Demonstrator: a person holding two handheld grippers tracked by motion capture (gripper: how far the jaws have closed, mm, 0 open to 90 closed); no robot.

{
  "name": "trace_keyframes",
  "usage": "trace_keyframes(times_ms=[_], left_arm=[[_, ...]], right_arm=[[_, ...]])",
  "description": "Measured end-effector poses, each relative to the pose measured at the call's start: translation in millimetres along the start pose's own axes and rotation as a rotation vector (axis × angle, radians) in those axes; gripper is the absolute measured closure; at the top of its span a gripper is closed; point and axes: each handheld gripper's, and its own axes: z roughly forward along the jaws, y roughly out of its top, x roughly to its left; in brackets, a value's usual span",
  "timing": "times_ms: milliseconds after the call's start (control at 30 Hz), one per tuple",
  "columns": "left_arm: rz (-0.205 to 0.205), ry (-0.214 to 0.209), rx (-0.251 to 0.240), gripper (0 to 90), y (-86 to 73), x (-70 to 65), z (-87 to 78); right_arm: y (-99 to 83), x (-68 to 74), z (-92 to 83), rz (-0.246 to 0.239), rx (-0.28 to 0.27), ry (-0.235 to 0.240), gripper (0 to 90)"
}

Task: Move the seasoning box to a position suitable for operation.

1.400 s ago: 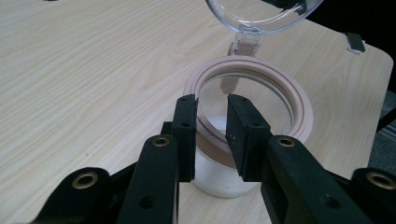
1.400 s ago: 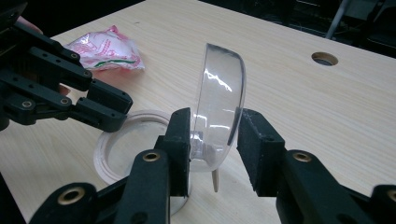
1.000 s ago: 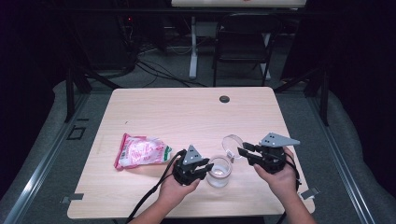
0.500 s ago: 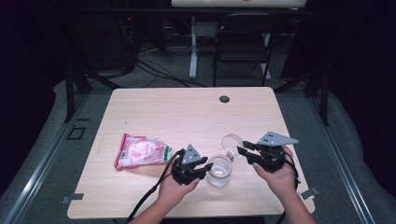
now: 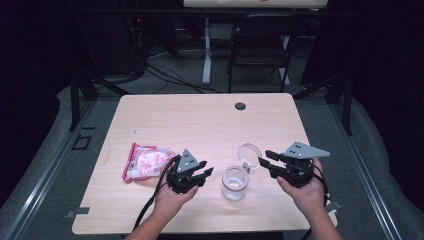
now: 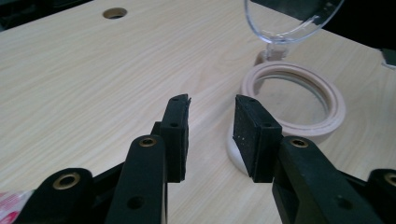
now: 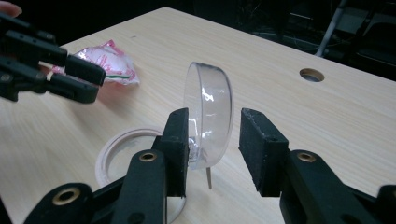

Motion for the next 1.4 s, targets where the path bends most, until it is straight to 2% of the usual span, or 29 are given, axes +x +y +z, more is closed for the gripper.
trace_keyframes(times_ms=[200,500,567,667,733,900,1000,1100,1200,1400], left_arm=[[-0.027,0.031,-0.002,64.1,-5.8,14.9,-12.3],[-0.098,0.081,-0.019,61.9,-16.9,41.1,-28.7],[-0.102,0.097,-0.024,61.9,-20.1,44.8,-32.9],[-0.114,0.121,-0.023,61.3,-26.0,49.7,-38.1],[-0.116,0.136,-0.021,61.1,-29.6,51.9,-40.8],[-0.114,0.177,-0.017,59.3,-39.9,60.7,-45.9],[-0.132,0.168,-0.023,58.7,-46.1,66.9,-48.8],[-0.125,0.164,-0.033,58.0,-53.7,71.8,-50.7],[-0.155,0.167,-0.032,58.1,-61.7,77.0,-51.6],[-0.181,0.196,-0.031,58.3,-72.5,82.6,-55.9]], right_arm=[[-0.3,5.5,-9.4,-0.040,-0.022,-0.023,65.6],[3.5,13.2,-16.7,-0.068,-0.031,0.037,62.5],[4.1,16.7,-17.1,-0.085,-0.030,0.022,59.9],[3.3,20.2,-16.2,-0.113,-0.043,0.021,62.0],[2.7,22.3,-16.1,-0.114,-0.043,0.027,65.4],[1.7,24.7,-13.7,-0.109,-0.047,0.011,62.8],[0.0,25.9,-11.9,-0.096,-0.045,0.032,61.4],[-2.0,27.6,-8.8,-0.102,-0.047,0.034,60.3],[-3.5,27.9,-4.4,-0.099,-0.037,0.046,60.3],[-6.7,34.6,2.1,-0.119,-0.018,0.057,59.8]])
